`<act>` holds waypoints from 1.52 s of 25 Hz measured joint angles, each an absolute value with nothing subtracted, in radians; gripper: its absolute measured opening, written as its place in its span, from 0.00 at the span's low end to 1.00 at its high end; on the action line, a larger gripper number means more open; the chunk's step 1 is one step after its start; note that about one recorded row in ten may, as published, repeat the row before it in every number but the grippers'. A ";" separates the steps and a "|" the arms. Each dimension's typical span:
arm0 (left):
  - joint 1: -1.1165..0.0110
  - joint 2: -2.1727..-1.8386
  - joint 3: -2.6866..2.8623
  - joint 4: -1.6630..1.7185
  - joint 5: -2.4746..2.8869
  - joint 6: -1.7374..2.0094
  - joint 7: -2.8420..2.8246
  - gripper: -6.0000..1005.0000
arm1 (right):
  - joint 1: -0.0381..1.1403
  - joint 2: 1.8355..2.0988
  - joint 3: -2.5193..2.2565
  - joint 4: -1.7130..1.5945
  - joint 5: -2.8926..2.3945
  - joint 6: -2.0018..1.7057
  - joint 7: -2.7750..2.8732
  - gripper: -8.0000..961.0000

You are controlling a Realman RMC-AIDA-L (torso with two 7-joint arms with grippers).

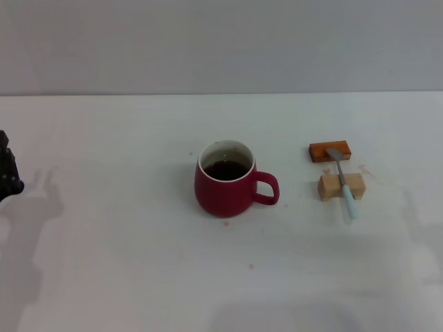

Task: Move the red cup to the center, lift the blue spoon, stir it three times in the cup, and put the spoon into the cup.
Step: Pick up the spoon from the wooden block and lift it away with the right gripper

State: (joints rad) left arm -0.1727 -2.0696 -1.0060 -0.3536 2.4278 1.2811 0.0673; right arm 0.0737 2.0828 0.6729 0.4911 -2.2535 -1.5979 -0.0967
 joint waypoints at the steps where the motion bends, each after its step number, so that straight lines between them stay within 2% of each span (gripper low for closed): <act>1: -0.173 -2.070 -1.006 -0.354 2.428 1.281 0.067 0.17 | 0.074 2.083 0.673 0.491 -2.253 -1.598 -0.097 0.79; 4: -0.165 -2.069 -1.004 -0.343 2.428 1.279 0.057 0.17 | 0.078 2.086 0.654 0.481 -2.253 -1.564 -0.097 0.79; 10: -0.164 -2.072 -1.000 -0.332 2.428 1.275 0.056 0.33 | 0.091 2.086 0.644 0.475 -2.252 -1.476 -0.097 0.79; 15: -0.164 -2.072 -0.999 -0.325 2.428 1.272 0.056 0.56 | 0.115 2.086 0.611 0.472 -2.252 -1.391 -0.091 0.79; 21: -0.164 -2.073 -0.999 -0.325 2.430 1.265 0.056 0.78 | 0.124 2.086 0.593 0.467 -2.252 -1.350 -0.069 0.78; 32: -0.172 -2.072 -0.997 -0.315 2.430 1.259 0.056 0.86 | 0.124 2.087 0.572 0.461 -2.252 -1.353 -0.069 0.77; 38: -0.166 -2.072 -0.997 -0.314 2.430 1.259 0.055 0.86 | 0.131 2.086 0.544 0.460 -2.252 -1.347 -0.069 0.76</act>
State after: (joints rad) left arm -0.1663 -2.0723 -0.9970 -0.3144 2.4301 1.2592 0.0551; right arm 0.1311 2.0857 0.5437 0.4600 -2.2517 -1.3466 -0.0690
